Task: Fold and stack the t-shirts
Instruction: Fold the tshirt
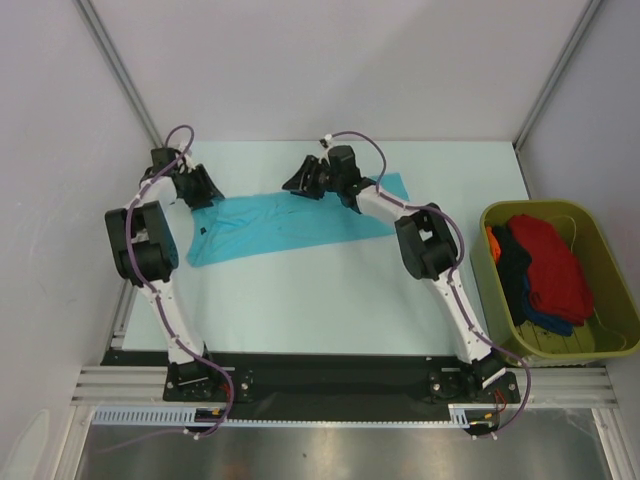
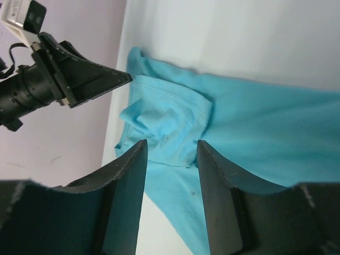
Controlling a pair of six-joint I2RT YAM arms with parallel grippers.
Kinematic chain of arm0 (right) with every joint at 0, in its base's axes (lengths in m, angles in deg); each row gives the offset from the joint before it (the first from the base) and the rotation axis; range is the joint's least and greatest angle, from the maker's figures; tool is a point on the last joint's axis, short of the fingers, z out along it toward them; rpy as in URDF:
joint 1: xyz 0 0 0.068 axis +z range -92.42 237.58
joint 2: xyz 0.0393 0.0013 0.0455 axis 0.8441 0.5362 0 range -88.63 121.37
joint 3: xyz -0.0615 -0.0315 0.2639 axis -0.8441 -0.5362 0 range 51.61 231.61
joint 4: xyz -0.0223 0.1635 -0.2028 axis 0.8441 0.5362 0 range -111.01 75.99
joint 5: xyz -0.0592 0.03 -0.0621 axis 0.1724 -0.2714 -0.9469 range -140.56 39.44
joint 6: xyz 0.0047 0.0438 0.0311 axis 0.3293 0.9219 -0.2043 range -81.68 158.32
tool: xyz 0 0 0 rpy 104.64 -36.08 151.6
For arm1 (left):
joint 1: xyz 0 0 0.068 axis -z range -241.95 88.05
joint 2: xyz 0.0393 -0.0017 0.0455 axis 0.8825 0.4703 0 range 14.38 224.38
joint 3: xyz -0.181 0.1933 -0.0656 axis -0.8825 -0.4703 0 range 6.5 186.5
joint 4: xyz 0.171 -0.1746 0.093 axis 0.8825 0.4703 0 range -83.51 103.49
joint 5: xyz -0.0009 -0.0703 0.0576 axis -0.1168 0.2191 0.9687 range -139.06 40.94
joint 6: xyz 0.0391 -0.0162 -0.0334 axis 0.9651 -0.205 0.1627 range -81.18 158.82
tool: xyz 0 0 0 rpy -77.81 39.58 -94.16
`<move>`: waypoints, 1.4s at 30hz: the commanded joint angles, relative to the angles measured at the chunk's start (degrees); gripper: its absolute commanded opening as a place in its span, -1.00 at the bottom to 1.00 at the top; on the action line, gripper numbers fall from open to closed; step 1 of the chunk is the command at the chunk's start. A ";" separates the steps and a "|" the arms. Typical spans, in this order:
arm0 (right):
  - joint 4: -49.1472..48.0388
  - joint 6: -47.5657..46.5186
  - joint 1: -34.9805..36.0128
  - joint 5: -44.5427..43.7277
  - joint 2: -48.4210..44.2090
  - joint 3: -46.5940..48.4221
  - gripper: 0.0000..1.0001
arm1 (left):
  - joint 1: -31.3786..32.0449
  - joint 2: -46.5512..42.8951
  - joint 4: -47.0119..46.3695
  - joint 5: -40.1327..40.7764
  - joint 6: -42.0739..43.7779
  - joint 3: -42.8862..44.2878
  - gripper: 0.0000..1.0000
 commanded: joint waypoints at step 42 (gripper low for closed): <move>-5.04 1.36 -4.59 2.66 -9.28 -12.39 -0.11 | 3.76 1.41 2.84 3.58 6.39 7.51 -0.76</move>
